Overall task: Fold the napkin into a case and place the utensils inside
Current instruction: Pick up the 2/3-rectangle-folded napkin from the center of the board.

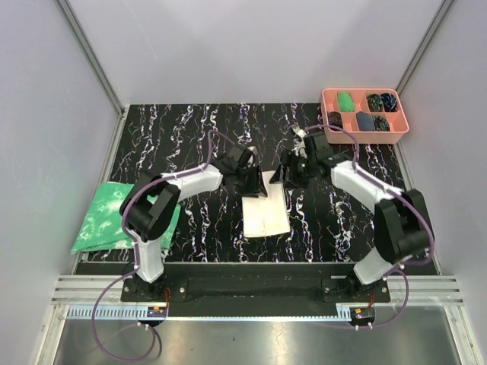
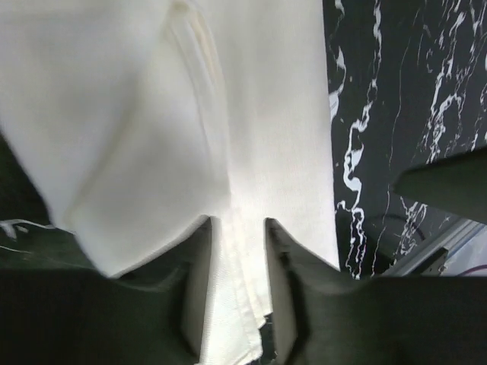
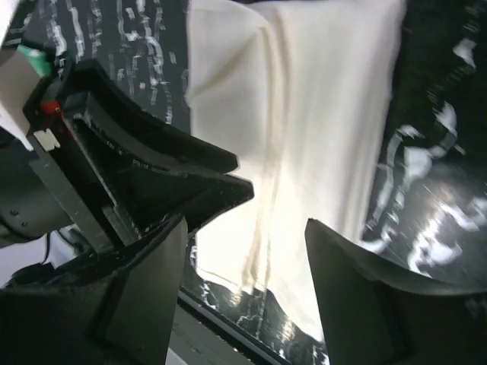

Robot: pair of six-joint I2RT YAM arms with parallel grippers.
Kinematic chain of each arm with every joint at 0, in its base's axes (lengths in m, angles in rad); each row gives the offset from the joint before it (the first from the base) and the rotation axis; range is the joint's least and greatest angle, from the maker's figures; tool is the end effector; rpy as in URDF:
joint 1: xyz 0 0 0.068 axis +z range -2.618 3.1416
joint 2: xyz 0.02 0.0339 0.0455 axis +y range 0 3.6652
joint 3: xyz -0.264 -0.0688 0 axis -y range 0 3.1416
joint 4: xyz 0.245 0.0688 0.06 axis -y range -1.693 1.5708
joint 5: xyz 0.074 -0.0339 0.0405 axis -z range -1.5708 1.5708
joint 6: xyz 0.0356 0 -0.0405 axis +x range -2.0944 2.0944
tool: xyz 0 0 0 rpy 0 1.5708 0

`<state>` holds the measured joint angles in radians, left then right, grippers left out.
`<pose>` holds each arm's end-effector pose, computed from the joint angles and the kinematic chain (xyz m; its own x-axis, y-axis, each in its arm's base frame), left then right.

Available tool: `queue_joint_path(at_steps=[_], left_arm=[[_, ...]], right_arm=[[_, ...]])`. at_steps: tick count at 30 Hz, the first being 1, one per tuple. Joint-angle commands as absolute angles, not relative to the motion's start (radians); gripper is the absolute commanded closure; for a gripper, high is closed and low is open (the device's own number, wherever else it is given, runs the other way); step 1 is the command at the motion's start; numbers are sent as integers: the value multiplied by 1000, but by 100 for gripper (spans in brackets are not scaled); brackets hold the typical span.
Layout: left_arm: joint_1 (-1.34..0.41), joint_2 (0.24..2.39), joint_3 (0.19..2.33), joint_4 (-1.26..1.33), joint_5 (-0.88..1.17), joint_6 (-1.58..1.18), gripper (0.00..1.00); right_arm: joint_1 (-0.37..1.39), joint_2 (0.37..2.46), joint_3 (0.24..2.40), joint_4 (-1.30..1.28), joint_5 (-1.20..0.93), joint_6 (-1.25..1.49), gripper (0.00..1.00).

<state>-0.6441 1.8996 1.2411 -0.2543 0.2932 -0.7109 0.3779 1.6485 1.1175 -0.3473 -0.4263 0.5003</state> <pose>0.3151 -0.2495 0.1754 -0.9468 -0.0702 -0.3142 0.1299 0.8097 -0.5723 0.3199 0.1429 0.2225 -0.9065 0.1100 -0.4075 -0.1669 0.7933 0.5855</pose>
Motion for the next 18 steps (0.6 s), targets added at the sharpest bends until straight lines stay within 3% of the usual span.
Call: queue_joint_path(at_steps=[1,5,18], left_arm=[[-754,1795,1230,-293,173,-701,49],[-923,1756,1264,-403,-79,-758,33],[-1163,2039,1600,-679,-354,-835,36]], right_arm=[[339,1470,978,-457,-258,535,27],[279,1335,845,-471,-210,606,25],[143,1102,690,-545,-103,617,23]])
